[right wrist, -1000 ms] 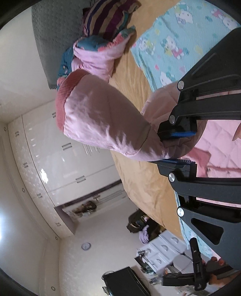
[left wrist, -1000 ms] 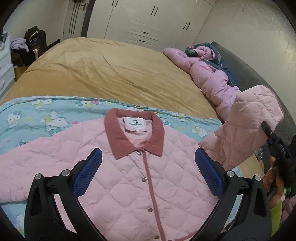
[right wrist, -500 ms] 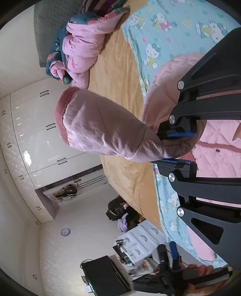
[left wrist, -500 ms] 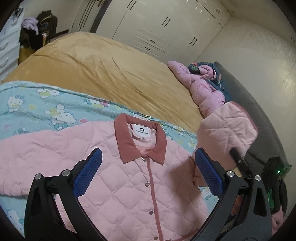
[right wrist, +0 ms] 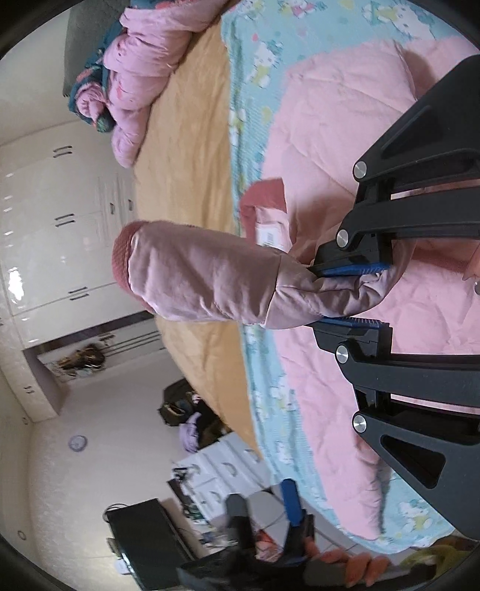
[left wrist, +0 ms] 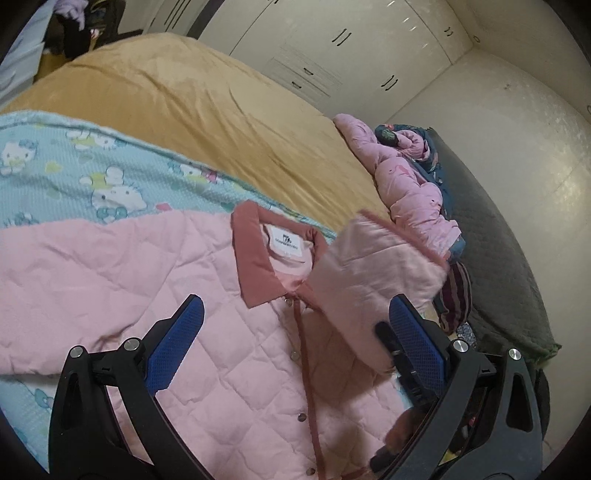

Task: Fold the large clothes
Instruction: 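Lift the sleeve with the right tool and carry it across the jacket body, then lay the sleeve on the jacket front and open the right tool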

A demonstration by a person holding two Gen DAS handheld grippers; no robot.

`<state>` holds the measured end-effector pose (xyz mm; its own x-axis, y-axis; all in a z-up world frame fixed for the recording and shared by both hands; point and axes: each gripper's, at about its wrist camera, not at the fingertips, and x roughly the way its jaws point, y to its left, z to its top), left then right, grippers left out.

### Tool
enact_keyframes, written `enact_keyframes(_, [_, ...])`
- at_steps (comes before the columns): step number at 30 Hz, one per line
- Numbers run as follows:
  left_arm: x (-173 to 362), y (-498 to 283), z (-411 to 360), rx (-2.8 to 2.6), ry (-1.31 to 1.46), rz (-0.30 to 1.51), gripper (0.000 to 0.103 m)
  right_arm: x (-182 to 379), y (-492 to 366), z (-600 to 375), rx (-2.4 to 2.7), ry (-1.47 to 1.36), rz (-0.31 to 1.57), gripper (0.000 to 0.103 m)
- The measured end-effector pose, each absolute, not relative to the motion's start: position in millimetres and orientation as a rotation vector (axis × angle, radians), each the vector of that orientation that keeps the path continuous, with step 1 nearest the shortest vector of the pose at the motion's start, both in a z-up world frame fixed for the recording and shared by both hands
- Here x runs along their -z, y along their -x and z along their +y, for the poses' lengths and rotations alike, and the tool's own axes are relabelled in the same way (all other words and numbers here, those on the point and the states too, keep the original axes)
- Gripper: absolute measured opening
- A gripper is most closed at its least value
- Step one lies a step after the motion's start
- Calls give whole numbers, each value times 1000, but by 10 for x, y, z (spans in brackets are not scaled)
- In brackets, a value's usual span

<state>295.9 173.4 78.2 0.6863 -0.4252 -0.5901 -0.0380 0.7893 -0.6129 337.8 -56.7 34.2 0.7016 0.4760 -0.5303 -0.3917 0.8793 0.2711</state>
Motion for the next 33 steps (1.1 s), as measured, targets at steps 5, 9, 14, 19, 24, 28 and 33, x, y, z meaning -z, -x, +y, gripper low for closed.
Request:
enact_keyframes(5, [-527,-2977,1736,233,662,833,94,-11,-3354,-381,-490,-132,698,18])
enact_keyframes(9, [-367,-2993,1728,231,680,856,94,131,-3302,-267,-503,-104,723,21])
enact_keyframes(14, [-227,-2985,1727,284,748,856,94,286,-3247,-119,-580,-66,798,44])
enact_keyframes(19, [-52,-2993,1787,288,811,883,94,455,-3073,97,-643,61,881,64])
enact_keyframes(24, [232,-3000,1785,250,829,970,94,439,-2836,-7,-721,10,903,83])
enact_keyframes(28, [421,-3025,1777,251,856,998,94,363,-2733,-267,-697,-61,898,84])
enact_keyframes(33, [563,-3061,1749,275,917,976,94,235,-2602,-678,-646,-161,869,84])
